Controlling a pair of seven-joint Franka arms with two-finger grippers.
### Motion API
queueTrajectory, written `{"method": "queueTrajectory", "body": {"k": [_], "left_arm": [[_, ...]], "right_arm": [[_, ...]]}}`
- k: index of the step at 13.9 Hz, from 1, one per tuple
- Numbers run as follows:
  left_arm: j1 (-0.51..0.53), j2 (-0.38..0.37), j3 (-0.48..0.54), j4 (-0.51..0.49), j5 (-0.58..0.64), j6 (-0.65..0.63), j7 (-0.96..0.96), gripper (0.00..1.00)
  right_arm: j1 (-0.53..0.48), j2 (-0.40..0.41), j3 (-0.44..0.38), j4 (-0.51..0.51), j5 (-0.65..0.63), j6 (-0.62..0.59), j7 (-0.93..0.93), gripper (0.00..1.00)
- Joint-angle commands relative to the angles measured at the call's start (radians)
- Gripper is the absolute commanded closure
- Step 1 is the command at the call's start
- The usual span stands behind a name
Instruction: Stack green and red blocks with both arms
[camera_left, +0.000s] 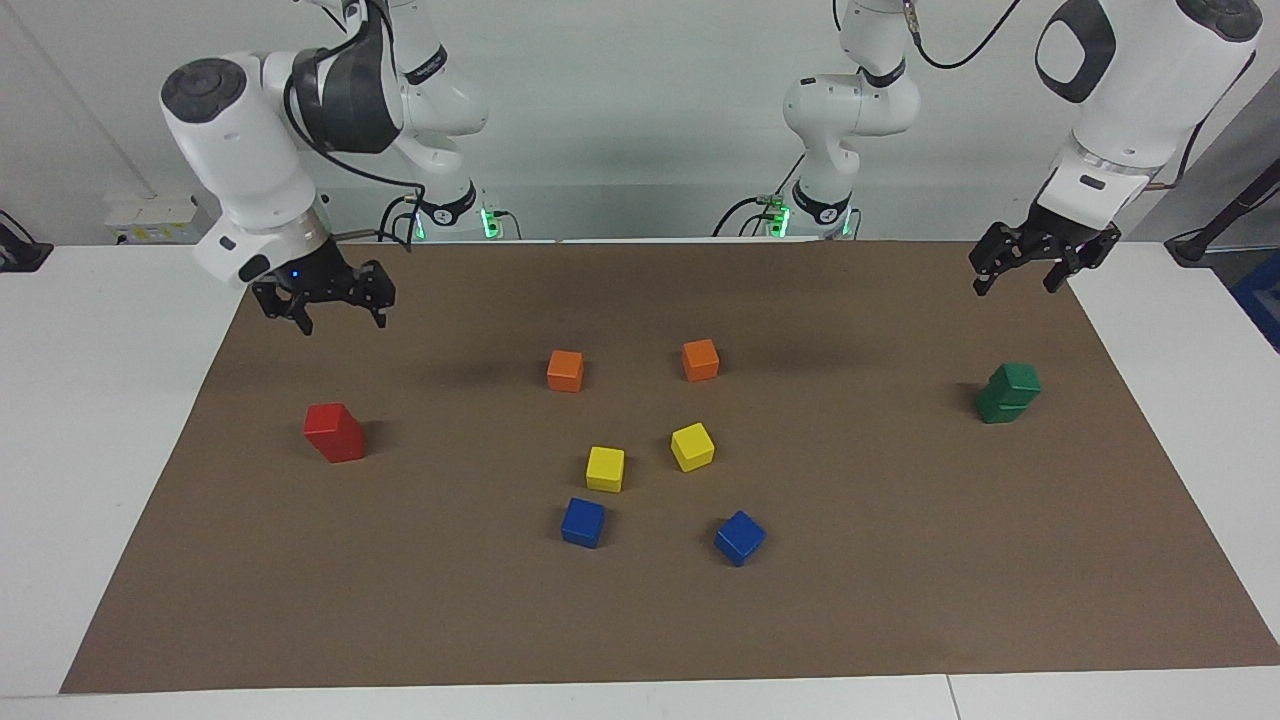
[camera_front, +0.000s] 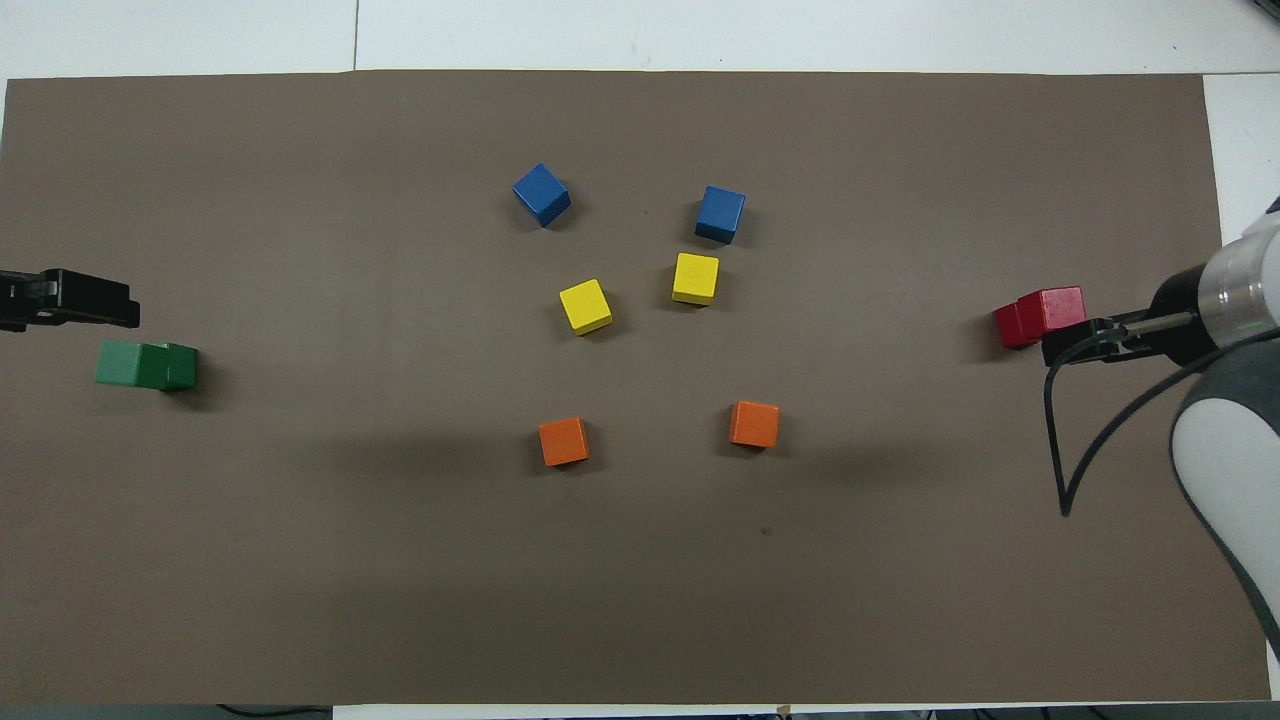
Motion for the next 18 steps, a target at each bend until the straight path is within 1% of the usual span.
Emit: {"method": "queueTrajectory", "body": {"k": [1,6,15,18], "left_arm": [[-0.007,0.002,0.009,0.010,0.013,0.001,-0.008,0.00],[-0.007,0.002,0.009,0.010,0.015,0.003,-0.008,0.00],[-0.007,0.002,0.009,0.010,0.015,0.003,-0.007,0.00],[-0.007,0.002,0.009,0.010,0.015,0.003,-0.008,0.00]], "right_arm": [[-0.013,0.056,0.003,0.105,0.006,-0.047,0.012,0.00],[-0.020,0.080,0.003,0.141,0.003,-0.065,0.015,0.01],[-0.019,0.079,0.003,0.136,0.006,-0.065,0.016,0.01],[-0.019,0.076,0.003,0.133,0.006,-0.097,0.016,0.01]]}}
